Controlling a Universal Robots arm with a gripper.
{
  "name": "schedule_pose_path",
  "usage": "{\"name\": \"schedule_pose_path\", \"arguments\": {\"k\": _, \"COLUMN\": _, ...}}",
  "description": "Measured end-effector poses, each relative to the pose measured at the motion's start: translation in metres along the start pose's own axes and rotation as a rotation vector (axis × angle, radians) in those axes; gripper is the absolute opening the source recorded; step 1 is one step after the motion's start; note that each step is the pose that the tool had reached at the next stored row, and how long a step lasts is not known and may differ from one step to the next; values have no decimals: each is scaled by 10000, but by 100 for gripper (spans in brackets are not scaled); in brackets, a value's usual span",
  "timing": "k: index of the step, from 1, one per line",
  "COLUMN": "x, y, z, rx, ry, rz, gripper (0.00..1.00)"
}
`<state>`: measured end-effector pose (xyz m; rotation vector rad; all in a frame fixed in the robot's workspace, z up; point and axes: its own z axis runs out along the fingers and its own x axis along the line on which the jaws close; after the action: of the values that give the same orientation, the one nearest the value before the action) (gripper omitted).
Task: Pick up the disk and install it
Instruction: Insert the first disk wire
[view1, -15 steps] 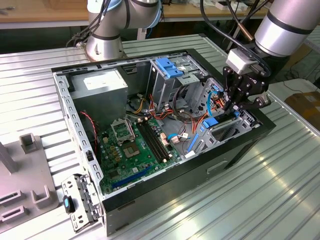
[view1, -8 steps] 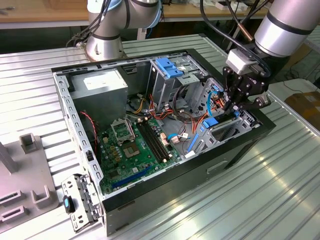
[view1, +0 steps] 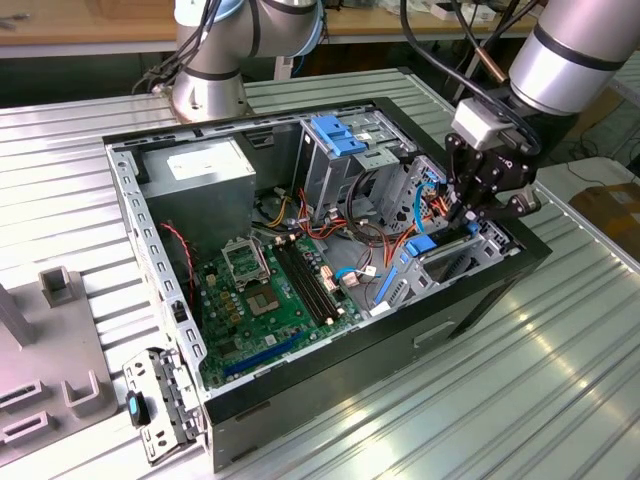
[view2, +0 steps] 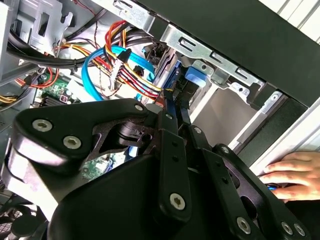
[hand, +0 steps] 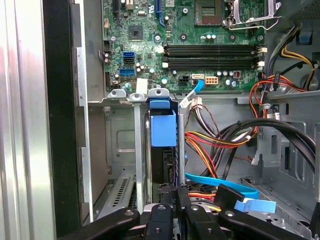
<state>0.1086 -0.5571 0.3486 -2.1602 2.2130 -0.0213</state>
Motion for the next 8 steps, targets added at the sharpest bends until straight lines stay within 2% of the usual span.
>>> {"name": "schedule_pose_path", "arguments": {"k": 2, "x": -1, "y": -1, "z": -26, "rx": 0, "ry": 6, "rz": 0, "gripper": 16}}
{"name": "schedule_pose_path", "arguments": {"k": 8, "x": -4, "y": -1, "z": -27, "rx": 0, "ry": 3, "rz": 0, "gripper": 16}}
